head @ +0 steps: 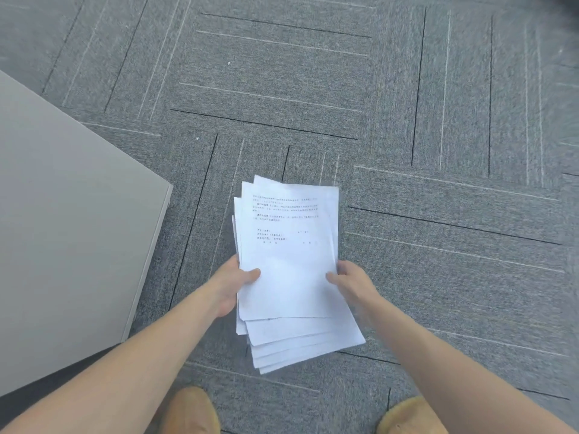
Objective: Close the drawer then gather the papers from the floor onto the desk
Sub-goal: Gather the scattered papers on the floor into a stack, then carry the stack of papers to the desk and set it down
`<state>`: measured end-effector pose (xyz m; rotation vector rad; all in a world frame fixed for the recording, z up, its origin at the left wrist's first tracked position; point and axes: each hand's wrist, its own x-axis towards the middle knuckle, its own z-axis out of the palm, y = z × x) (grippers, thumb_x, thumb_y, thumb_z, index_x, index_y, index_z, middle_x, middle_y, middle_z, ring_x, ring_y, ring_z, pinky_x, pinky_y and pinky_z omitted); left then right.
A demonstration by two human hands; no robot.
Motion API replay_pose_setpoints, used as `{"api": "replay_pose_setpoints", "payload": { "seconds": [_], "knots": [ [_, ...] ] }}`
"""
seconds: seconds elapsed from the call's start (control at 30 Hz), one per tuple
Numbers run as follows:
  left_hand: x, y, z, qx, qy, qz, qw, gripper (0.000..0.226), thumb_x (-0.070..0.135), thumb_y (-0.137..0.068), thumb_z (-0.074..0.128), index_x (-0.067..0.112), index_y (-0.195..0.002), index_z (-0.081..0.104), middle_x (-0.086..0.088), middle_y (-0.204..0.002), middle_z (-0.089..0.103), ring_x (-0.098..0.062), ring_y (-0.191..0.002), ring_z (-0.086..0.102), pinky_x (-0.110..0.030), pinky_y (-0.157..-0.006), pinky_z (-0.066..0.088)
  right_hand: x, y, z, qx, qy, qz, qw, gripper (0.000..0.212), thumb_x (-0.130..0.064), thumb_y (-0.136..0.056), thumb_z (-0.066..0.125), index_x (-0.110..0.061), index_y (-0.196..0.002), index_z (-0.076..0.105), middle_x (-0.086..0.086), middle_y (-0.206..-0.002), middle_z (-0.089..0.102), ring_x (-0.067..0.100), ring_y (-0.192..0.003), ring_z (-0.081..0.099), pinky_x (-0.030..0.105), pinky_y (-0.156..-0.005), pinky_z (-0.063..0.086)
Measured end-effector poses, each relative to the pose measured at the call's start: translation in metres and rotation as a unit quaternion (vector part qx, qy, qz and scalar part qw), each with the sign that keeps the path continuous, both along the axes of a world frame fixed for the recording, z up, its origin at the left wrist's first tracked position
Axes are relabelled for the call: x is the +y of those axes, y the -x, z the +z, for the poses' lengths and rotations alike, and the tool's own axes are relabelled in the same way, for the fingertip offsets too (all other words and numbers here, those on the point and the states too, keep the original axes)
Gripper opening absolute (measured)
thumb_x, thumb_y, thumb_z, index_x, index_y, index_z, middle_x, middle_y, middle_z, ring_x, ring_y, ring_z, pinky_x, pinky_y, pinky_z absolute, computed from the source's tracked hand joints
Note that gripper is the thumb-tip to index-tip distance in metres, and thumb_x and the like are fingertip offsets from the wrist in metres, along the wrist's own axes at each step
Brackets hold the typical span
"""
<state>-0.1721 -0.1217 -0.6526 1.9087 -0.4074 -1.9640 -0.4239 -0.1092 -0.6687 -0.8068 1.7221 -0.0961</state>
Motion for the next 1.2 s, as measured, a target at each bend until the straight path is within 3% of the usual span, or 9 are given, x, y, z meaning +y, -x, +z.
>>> {"api": "replay_pose_setpoints", "payload": {
  "seconds": [0.1,0.23,0.4,0.53,0.63,0.77,0.9,1.07,1.2],
  "knots": [
    [-0.013,-0.005,0.027,0.021,0.021,-0.008,1.000,0.044,-0.008,-0.092,0.054,0.007,-0.134,0.050,-0.016,-0.131,0.063,-0.035,-0.114,0.063,-0.053,-0.101,0.047,-0.015,0.001,0.030,-0.006,0.002,-0.039,0.999,0.039,-0.035,-0.079,0.061,-0.018,-0.114,0.060,0.000,-0.110,0.071,0.024,-0.102,0.068,0.045,-0.095,0.054],
    [-0.034,-0.008,0.086,0.053,0.068,0.007,0.996,0.046,-0.007,-0.091,0.054,0.005,-0.136,0.049,-0.020,-0.133,0.061,-0.039,-0.119,0.060,-0.056,-0.103,0.045,-0.045,-0.001,0.092,-0.066,0.028,-0.088,0.994,0.030,-0.021,-0.084,0.060,-0.009,-0.111,0.064,0.009,-0.106,0.074,0.030,-0.095,0.071,0.042,-0.096,0.054],
    [-0.064,-0.010,0.209,0.070,0.145,0.040,0.986,0.031,-0.003,-0.091,0.056,0.008,-0.119,0.060,-0.013,-0.108,0.075,-0.031,-0.094,0.072,-0.044,-0.082,0.058,-0.082,-0.008,0.204,-0.103,0.116,-0.100,0.983,0.015,-0.002,-0.091,0.054,-0.004,-0.103,0.063,0.010,-0.087,0.067,0.023,-0.075,0.060,0.031,-0.065,0.047],
    [-0.081,-0.016,0.323,0.071,0.194,0.086,0.975,0.033,0.002,-0.089,0.055,0.005,-0.122,0.062,-0.021,-0.113,0.072,-0.038,-0.096,0.070,-0.051,-0.083,0.057,-0.098,-0.026,0.312,-0.127,0.201,-0.100,0.966,0.025,-0.006,-0.087,0.055,0.005,-0.109,0.057,0.011,-0.087,0.060,0.021,-0.077,0.057,0.031,-0.065,0.044],
    [-0.082,-0.026,0.413,0.059,0.232,0.101,0.966,0.034,0.010,-0.088,0.057,0.000,-0.120,0.064,-0.025,-0.116,0.069,-0.041,-0.105,0.067,-0.054,-0.093,0.052,-0.103,-0.042,0.400,-0.157,0.269,-0.098,0.945,0.006,-0.004,-0.089,0.053,-0.006,-0.092,0.058,0.001,-0.074,0.056,0.017,-0.061,0.053,0.019,-0.049,0.042],
    [-0.060,-0.050,0.531,0.074,0.307,0.117,0.942,0.035,0.030,-0.085,0.062,0.013,-0.114,0.071,-0.014,-0.108,0.075,-0.033,-0.100,0.071,-0.047,-0.094,0.053,-0.098,-0.069,0.515,-0.201,0.359,-0.077,0.908,0.015,-0.005,-0.089,0.052,-0.017,-0.081,0.055,-0.013,-0.059,0.056,0.007,-0.046,0.052,0.018,-0.042,0.040],
    [-0.018,-0.083,0.636,0.021,0.380,0.134,0.915,0.039,0.040,-0.075,0.074,0.026,-0.111,0.071,-0.003,-0.117,0.073,-0.024,-0.114,0.065,-0.042,-0.096,0.051,-0.072,-0.106,0.623,-0.237,0.422,-0.047,0.874,0.010,-0.006,-0.088,0.051,-0.013,-0.083,0.055,-0.009,-0.063,0.055,0.014,-0.054,0.052,0.024,-0.051,0.042],
    [0.062,-0.129,0.749,-0.063,0.485,0.148,0.860,0.026,0.022,-0.082,0.073,0.012,-0.106,0.075,-0.009,-0.102,0.078,-0.030,-0.096,0.074,-0.047,-0.089,0.057,-0.020,-0.162,0.737,-0.307,0.471,-0.002,0.827,0.016,-0.009,-0.088,0.051,0.000,-0.101,0.054,0.005,-0.079,0.055,0.020,-0.068,0.054,0.033,-0.059,0.047],
    [0.143,-0.175,0.825,-0.117,0.538,0.186,0.814,0.018,0.016,-0.086,0.071,0.009,-0.102,0.075,-0.013,-0.097,0.078,-0.031,-0.086,0.075,-0.040,-0.072,0.061,0.030,-0.216,0.807,-0.363,0.495,0.052,0.788,0.008,-0.009,-0.086,0.051,-0.006,-0.093,0.055,0.008,-0.078,0.056,0.023,-0.069,0.055,0.038,-0.063,0.046]
  ]
}}
